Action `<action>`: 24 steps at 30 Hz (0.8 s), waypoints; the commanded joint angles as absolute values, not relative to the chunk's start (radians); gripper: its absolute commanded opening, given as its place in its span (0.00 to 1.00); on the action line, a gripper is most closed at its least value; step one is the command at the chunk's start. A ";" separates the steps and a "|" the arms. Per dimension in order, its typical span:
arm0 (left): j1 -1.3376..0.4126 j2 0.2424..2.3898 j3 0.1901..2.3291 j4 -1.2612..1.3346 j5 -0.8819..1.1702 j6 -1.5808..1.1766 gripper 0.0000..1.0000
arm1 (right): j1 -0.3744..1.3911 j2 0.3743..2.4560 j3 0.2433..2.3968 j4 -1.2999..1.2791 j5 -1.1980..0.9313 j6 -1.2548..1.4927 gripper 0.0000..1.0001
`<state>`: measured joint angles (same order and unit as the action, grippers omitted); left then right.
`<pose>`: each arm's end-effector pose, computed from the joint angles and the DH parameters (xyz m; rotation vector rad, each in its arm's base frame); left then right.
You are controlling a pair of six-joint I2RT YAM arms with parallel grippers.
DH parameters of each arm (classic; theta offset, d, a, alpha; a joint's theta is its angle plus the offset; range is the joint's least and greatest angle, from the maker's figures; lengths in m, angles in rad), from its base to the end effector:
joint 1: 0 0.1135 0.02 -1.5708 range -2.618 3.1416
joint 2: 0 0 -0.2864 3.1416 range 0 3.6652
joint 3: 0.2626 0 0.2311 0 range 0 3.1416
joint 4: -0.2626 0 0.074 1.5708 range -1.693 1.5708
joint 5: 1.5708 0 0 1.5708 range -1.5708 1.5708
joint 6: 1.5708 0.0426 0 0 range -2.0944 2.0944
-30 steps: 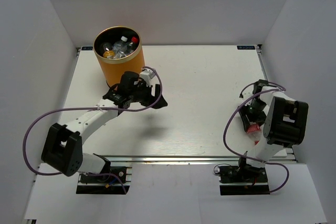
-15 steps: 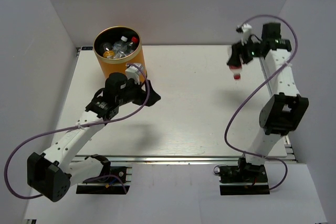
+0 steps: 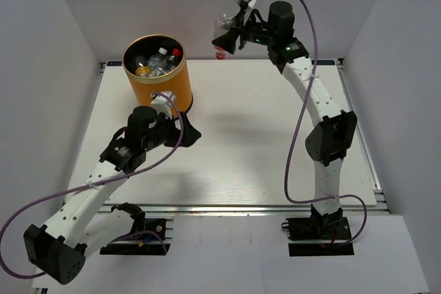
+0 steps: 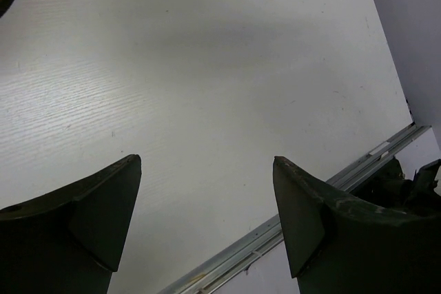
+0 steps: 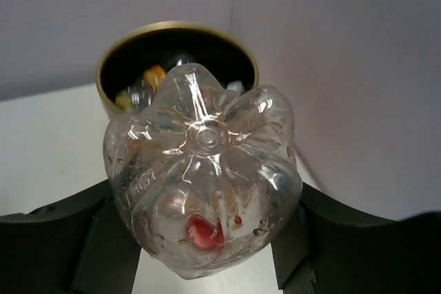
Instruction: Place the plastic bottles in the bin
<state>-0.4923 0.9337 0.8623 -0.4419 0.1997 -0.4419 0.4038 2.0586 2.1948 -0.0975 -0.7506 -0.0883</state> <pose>0.1523 -0.0913 0.3308 0.1812 2.1601 -0.7629 0.4229 0.2123 0.4603 -0.9495 1.2894 0.8185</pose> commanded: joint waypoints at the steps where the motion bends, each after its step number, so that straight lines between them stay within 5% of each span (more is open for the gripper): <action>1: -0.494 0.876 0.848 -0.491 0.153 -0.480 0.87 | 0.445 2.127 2.301 0.253 -0.680 0.052 0.00; 7: -0.494 0.781 0.828 -0.560 0.068 -0.557 0.87 | 0.570 2.236 2.316 0.600 -0.595 0.135 0.00; 18: -0.494 0.678 0.850 -0.712 0.011 -0.629 0.87 | 0.733 2.496 2.445 0.769 -0.397 0.094 0.05; 22: -0.494 0.669 0.859 -0.735 0.011 -0.638 0.87 | 0.749 2.533 2.445 0.767 -0.365 0.097 0.66; 24: -0.494 0.669 0.859 -0.735 0.011 -0.638 0.87 | 0.750 2.531 2.441 0.765 -0.373 0.091 0.79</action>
<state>-0.4923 0.6830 0.8276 -0.7067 0.0296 -0.6254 0.7643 2.5557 2.4107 0.6571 -0.4171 0.1024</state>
